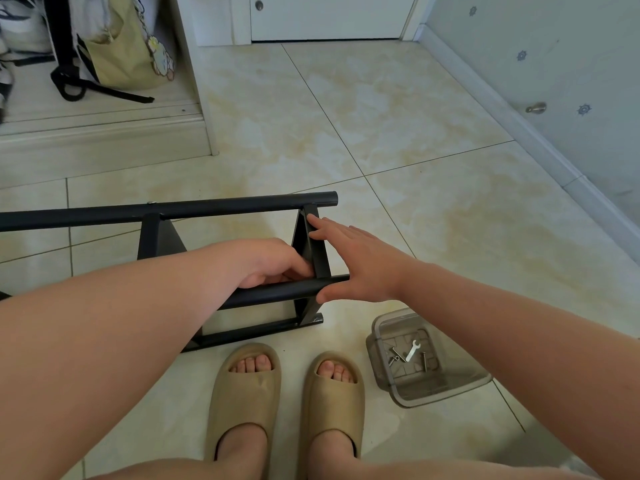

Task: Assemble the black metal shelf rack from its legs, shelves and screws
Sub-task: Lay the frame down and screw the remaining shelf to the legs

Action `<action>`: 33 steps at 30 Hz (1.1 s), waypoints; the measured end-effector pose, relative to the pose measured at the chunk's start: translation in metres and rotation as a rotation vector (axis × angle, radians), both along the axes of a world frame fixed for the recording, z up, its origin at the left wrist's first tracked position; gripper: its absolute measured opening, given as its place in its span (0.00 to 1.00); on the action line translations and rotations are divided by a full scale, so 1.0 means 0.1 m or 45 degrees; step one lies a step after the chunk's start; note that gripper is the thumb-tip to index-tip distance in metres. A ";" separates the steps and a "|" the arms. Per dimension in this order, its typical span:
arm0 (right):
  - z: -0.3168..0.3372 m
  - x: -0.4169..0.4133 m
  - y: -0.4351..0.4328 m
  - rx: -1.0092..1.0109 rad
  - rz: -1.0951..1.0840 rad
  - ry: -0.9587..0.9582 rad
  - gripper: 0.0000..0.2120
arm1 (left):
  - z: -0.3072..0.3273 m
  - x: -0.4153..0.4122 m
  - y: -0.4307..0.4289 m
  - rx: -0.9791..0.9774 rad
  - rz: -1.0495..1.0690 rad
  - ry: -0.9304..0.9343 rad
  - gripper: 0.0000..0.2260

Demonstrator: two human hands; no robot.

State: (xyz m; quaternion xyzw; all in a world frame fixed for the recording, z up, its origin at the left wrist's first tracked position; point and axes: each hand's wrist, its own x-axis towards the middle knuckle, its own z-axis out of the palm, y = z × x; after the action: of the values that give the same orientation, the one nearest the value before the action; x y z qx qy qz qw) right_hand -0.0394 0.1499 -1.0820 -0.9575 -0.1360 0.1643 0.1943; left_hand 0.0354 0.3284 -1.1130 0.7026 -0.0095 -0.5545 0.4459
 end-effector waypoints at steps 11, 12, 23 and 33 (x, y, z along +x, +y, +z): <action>0.01 0.00 0.01 0.005 -0.001 -0.007 0.57 | -0.02 -0.02 -0.03 0.016 -0.008 -0.041 0.05; 0.01 -0.01 0.01 0.004 -0.001 -0.007 0.57 | -0.02 -0.02 -0.03 0.017 -0.013 -0.047 0.04; 0.01 -0.01 0.01 0.005 0.001 -0.010 0.56 | -0.04 0.01 -0.01 0.030 -0.010 0.071 0.06; 0.02 -0.01 0.02 0.000 0.003 -0.016 0.56 | -0.04 0.00 0.01 -0.002 -0.066 0.036 0.07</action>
State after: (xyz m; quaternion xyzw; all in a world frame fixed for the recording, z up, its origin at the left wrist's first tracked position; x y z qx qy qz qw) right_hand -0.0405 0.1519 -1.0800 -0.9584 -0.1384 0.1584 0.1930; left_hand 0.0358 0.3293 -1.1171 0.6939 -0.0217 -0.5756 0.4321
